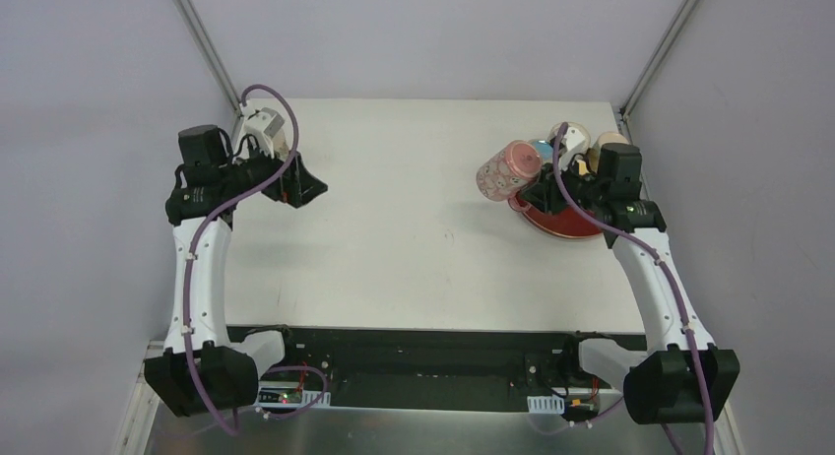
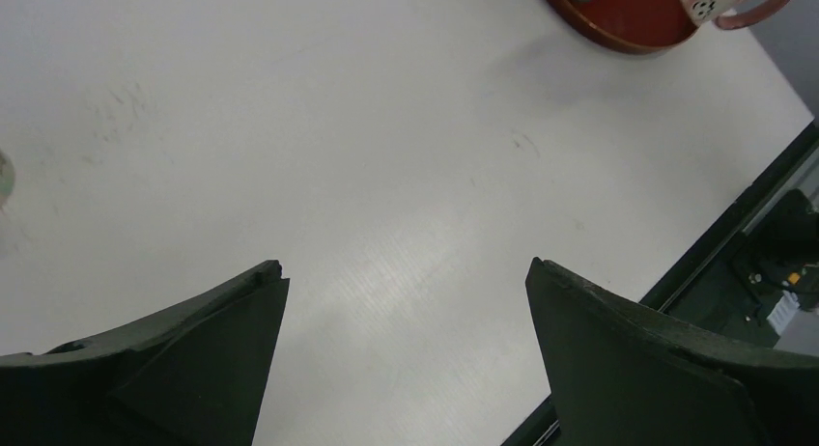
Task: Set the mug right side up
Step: Turn over the cup on the tray.
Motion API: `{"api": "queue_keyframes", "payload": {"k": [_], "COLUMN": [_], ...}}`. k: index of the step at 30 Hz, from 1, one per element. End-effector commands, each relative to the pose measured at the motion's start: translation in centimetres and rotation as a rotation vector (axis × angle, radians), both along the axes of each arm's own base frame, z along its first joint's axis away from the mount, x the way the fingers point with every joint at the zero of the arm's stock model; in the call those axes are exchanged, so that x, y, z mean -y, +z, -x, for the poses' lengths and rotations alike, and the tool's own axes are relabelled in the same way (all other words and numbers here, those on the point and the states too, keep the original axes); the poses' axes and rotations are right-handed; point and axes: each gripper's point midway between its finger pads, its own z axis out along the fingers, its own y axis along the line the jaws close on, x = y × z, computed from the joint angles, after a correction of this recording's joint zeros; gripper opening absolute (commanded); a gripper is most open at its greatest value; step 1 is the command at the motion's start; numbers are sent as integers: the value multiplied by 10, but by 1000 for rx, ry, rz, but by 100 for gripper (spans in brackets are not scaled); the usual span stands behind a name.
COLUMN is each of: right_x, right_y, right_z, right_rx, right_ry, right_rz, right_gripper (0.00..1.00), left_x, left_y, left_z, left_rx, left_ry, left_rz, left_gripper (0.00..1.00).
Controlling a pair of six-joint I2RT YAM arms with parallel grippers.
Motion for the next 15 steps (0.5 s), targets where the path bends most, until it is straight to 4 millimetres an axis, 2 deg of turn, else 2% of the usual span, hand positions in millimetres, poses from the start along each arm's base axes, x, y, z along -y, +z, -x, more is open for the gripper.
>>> {"api": "queue_keyframes", "payload": {"k": [1,7,11,15], "right_x": [-34,-55,-66,-73], "right_y": [103,128,148,162], "right_z": [-11,-10,-13,-13], "right_rx": [247,232,223,177], "right_ry": [48,56,58,64], "right_rz": [-202,-339,-458,-558], "right_gripper": [0,0,0,0], "left_x": [25,61,98,126], "left_y": [38,45,50,53], "left_z": [-16,-42,-47,-52], "left_rx": [26,36,25,-14], "left_ry": [-47,-94,-191,-255], "left_rz": [161,259,353,452], "left_gripper": [100,100,100,100]}}
